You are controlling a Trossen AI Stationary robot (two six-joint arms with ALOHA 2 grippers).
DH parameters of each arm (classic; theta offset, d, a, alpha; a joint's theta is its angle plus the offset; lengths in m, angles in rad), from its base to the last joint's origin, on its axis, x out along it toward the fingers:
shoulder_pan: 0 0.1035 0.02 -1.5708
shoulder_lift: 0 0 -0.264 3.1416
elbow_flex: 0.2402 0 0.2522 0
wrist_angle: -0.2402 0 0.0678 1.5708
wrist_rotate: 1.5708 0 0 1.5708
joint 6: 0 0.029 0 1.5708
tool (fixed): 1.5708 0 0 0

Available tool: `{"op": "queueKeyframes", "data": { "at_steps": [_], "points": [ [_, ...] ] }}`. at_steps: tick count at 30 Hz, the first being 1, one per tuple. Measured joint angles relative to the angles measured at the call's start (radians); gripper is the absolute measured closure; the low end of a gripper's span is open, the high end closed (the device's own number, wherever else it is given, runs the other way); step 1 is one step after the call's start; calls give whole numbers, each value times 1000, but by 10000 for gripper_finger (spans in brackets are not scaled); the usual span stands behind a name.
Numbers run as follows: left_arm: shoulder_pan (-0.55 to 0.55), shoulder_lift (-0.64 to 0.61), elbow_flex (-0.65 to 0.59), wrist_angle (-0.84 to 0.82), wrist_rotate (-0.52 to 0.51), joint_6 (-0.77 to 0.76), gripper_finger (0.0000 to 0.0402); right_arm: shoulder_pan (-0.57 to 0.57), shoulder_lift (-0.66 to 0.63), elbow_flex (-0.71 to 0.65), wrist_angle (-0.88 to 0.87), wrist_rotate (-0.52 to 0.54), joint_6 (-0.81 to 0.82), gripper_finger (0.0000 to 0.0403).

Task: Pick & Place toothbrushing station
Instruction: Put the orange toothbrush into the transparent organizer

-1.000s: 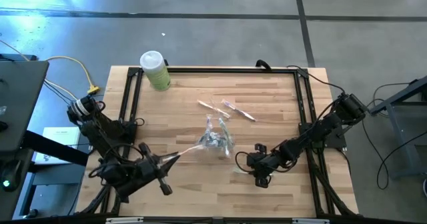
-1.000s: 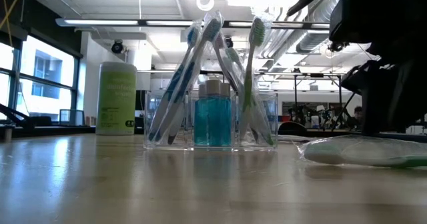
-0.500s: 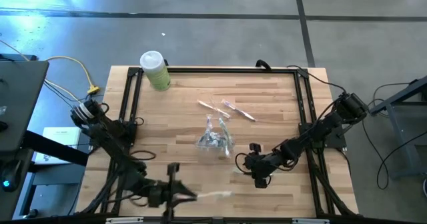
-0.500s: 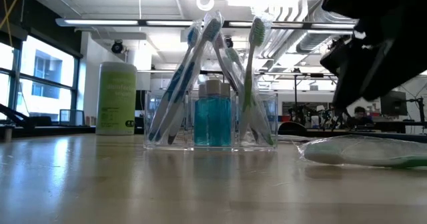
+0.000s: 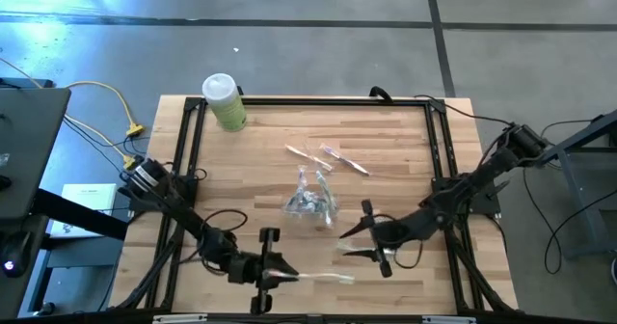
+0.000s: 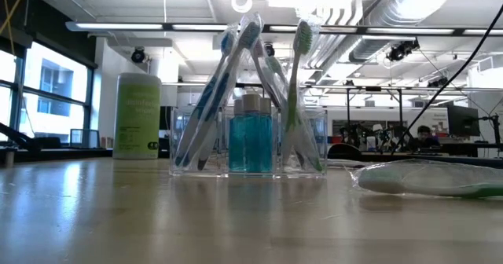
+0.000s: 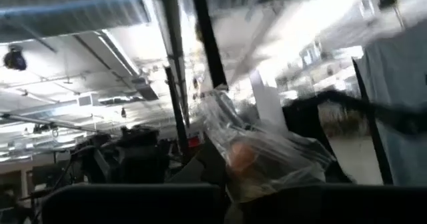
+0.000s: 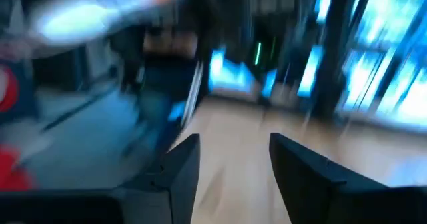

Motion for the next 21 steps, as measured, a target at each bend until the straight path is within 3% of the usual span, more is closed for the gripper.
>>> {"op": "queueKeyframes", "data": {
  "at_steps": [6,11,21],
  "points": [
    [49,11,2,5,4,-104,385,9,14,0,215,-16,-305,231],
    [55,9,3,6,6,-105,385,3,66,0,225,-39,-381,231],
    [76,9,3,1,8,-143,385,14,171,0,484,-33,-609,231]
  ]
}}
